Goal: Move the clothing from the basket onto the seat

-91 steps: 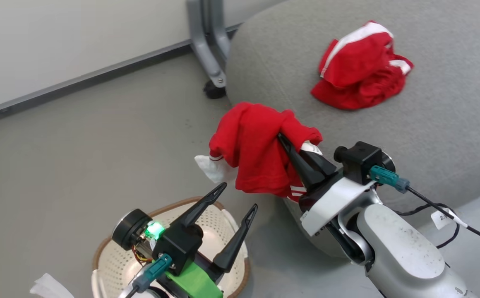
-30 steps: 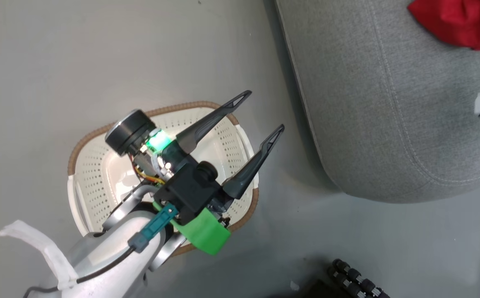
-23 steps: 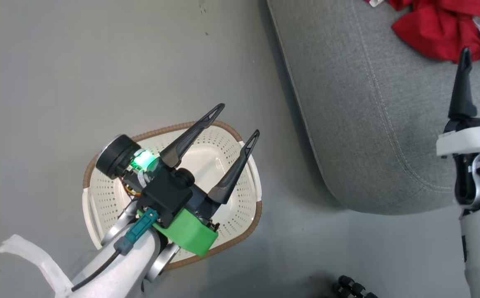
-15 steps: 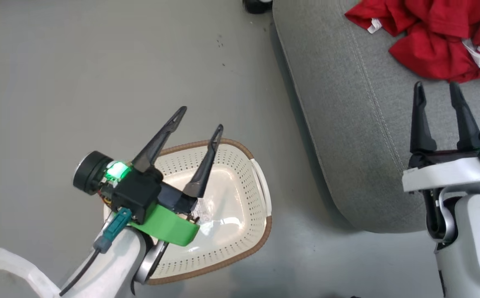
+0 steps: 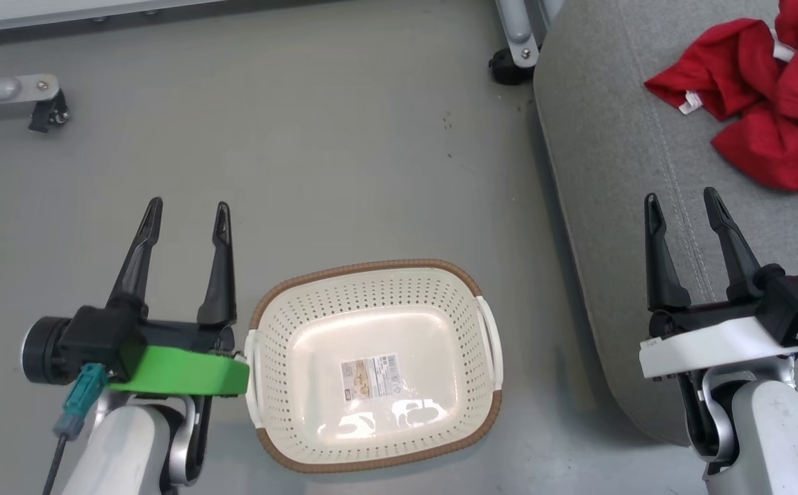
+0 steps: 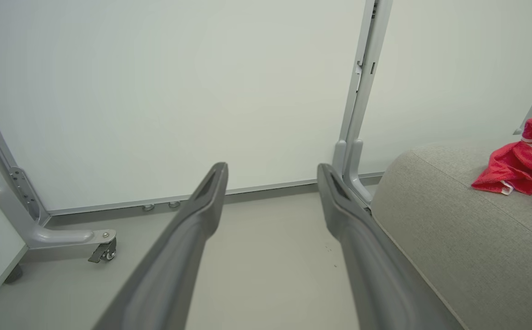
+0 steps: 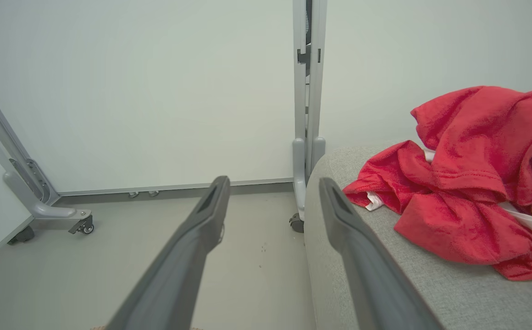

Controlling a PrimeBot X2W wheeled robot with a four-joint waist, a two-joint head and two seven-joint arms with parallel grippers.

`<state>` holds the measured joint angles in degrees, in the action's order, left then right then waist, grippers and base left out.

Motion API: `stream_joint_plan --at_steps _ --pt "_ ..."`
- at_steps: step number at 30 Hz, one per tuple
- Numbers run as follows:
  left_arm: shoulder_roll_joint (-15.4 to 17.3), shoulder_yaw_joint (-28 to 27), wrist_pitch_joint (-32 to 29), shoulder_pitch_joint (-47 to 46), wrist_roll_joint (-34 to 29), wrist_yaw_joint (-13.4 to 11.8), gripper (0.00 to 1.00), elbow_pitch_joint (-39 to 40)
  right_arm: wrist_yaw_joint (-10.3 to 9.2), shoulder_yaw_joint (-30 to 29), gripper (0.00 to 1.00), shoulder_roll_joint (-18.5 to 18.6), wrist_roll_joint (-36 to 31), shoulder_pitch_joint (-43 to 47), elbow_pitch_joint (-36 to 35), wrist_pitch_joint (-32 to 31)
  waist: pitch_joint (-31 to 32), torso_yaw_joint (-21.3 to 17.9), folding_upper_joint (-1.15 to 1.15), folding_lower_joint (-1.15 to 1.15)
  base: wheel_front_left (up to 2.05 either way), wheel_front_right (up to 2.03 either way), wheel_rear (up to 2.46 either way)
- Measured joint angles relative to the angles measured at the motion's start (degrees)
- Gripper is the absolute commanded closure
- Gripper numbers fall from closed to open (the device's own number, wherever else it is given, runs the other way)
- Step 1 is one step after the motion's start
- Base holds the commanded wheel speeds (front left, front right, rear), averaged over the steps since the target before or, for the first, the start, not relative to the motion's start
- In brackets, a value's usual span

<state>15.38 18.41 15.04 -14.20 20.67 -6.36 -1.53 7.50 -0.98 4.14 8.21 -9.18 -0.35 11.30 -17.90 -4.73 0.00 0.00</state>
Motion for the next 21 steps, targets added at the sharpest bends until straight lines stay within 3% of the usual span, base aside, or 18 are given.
stream_joint_plan --at_steps 9,21 --pt "-4.0 -9.0 0.0 8.2 -2.4 2.1 0.0 -0.6 0.0 -0.3 0.0 -0.8 -2.0 4.8 -3.2 -2.7 4.2 3.5 0.0 0.0 0.0 0.0 0.0" --pt "-7.3 -12.5 0.0 16.0 -6.0 5.2 0.0 -2.5 0.0 0.9 0.0 -1.2 -2.3 10.6 -4.8 -5.1 10.9 3.9 0.0 0.0 0.0 0.0 0.0"
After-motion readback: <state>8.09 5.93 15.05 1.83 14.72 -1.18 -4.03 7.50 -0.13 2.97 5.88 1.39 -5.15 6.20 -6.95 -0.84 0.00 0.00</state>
